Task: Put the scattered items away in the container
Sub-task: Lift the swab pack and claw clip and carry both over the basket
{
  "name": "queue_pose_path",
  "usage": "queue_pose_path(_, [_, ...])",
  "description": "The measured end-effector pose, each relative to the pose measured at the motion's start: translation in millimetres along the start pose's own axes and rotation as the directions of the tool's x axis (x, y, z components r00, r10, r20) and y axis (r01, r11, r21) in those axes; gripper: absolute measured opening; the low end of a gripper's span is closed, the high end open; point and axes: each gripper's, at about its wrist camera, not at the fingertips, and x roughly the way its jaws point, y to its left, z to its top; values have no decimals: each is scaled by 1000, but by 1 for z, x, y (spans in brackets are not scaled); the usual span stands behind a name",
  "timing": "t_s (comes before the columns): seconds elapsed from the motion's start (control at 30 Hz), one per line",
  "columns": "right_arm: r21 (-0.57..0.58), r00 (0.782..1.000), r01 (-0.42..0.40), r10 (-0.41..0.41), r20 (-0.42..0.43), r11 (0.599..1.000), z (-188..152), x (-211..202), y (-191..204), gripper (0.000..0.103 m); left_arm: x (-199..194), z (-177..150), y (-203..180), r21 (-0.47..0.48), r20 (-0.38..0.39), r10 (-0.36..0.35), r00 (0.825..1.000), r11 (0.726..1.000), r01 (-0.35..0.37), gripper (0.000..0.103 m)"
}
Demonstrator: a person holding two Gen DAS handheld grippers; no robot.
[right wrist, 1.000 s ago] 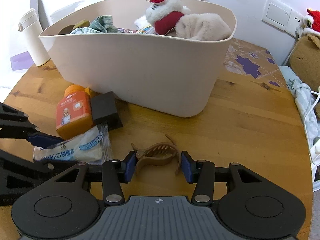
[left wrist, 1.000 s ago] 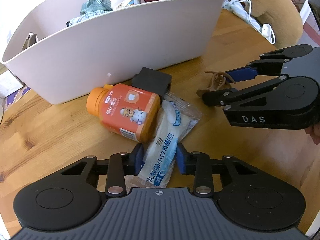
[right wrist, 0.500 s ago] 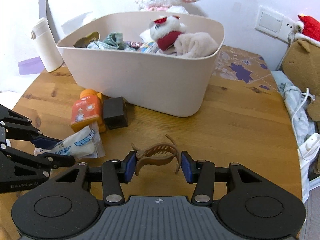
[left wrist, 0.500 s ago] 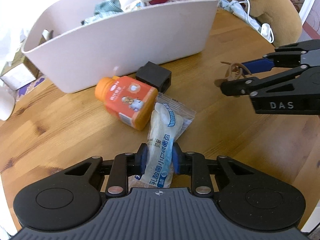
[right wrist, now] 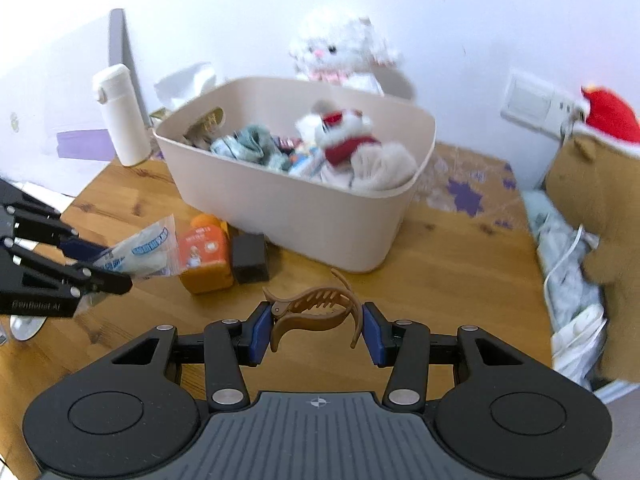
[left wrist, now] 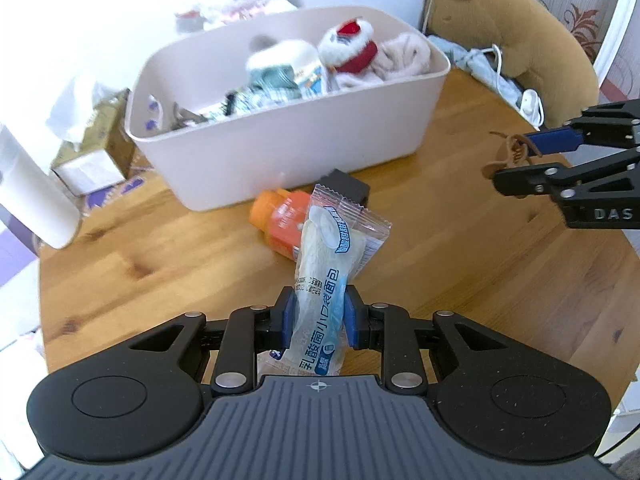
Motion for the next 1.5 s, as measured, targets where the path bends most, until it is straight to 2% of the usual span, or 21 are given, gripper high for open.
queue_pose_path(0.27, [-18,997,-12,13,71,1000,22,-31,0,45,-34,13,17,-21,72,31,997,999,-30,25])
queue_pose_path(0.67, [-30,984,4,2,176,1000,56,-51,-12,45,-69,56,29,-41,179,92,980,995,-86,25])
queue_pose_path(0.9, [-50,977,35,-23,212,998,82,-49,-25,45,-67,87,36,-16,230,122,966,992,-121,25])
queue_pose_path(1.2, [-65,961,67,-47,272,996,128,-36,-42,45,-57,133,52,-40,273,164,948,986,-159,25])
queue_pose_path(1.3, [-62,957,64,-44,285,996,143,-30,-45,45,-54,149,59,-56,282,163,945,987,-154,25])
queue_pose_path(1.5, [-68,960,60,-39,279,996,165,-7,-46,45,-41,174,59,-13,284,160,945,986,-163,25])
